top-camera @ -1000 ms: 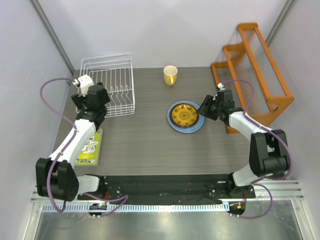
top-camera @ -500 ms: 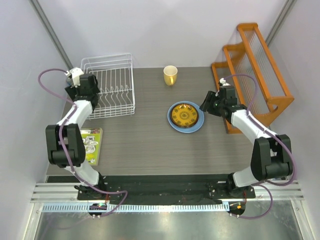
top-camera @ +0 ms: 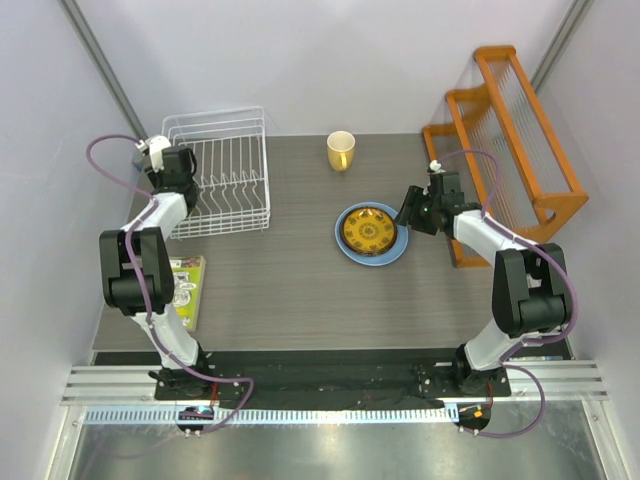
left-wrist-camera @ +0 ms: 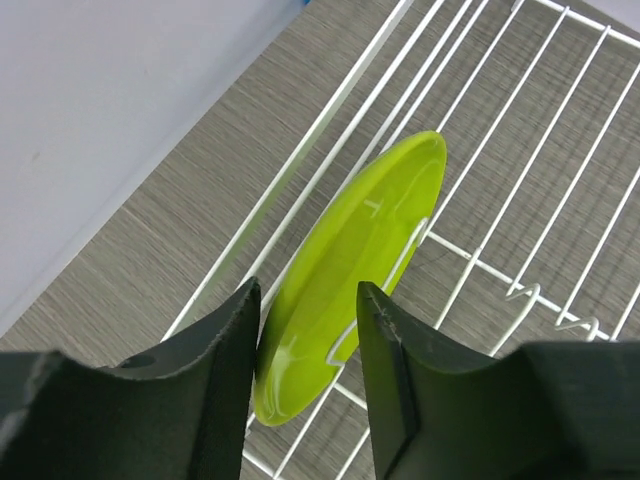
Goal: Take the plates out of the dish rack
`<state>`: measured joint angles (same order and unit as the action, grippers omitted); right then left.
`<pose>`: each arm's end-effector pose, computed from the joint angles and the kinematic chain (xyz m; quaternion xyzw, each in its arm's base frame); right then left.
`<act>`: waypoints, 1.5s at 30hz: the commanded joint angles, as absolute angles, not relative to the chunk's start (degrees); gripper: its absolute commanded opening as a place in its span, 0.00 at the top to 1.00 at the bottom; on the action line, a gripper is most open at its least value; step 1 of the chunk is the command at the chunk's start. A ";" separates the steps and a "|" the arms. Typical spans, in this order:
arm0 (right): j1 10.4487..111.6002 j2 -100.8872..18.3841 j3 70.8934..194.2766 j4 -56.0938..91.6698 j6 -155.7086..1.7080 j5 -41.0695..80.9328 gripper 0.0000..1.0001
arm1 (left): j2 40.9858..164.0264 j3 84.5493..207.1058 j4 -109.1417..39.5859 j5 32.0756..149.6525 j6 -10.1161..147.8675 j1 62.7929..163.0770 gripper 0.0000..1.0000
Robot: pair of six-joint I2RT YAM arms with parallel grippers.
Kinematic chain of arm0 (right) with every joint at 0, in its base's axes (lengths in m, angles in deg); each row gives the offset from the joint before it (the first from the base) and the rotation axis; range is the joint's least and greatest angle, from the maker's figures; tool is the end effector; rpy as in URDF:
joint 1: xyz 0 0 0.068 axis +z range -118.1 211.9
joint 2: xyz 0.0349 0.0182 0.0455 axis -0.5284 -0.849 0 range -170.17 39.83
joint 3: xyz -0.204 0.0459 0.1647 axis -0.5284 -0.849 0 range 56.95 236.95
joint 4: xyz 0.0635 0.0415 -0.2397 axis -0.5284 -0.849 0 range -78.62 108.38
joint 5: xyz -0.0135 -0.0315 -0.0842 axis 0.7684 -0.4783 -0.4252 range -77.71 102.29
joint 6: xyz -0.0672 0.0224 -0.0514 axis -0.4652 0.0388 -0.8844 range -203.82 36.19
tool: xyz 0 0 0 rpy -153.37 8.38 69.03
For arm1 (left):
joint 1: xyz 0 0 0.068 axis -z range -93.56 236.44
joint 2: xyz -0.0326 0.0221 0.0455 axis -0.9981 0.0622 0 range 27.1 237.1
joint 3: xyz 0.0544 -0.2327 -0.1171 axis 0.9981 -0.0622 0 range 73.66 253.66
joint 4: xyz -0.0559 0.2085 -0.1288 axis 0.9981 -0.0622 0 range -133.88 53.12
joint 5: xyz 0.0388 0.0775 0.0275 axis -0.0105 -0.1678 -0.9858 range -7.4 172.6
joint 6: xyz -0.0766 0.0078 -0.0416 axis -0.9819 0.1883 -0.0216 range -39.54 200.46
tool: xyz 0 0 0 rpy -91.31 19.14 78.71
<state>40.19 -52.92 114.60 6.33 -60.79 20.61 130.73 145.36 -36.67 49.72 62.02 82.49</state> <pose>0.3557 0.0632 0.1742 0.0927 0.9242 0.1634 0.3326 0.4256 0.0716 0.2173 -0.2978 0.7951 0.1863 0.4945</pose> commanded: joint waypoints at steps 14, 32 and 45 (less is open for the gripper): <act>40.51 -50.44 115.57 8.36 -61.14 21.17 0.41 | 130.46 150.29 -37.92 53.69 64.10 81.16 1.00; 40.51 -46.31 113.82 8.36 -59.56 21.96 0.41 | 112.36 149.86 -38.98 44.19 77.56 85.38 1.00; 40.95 -37.61 109.26 16.53 -53.06 32.15 0.40 | 101.54 137.92 -44.72 93.78 47.81 85.91 1.00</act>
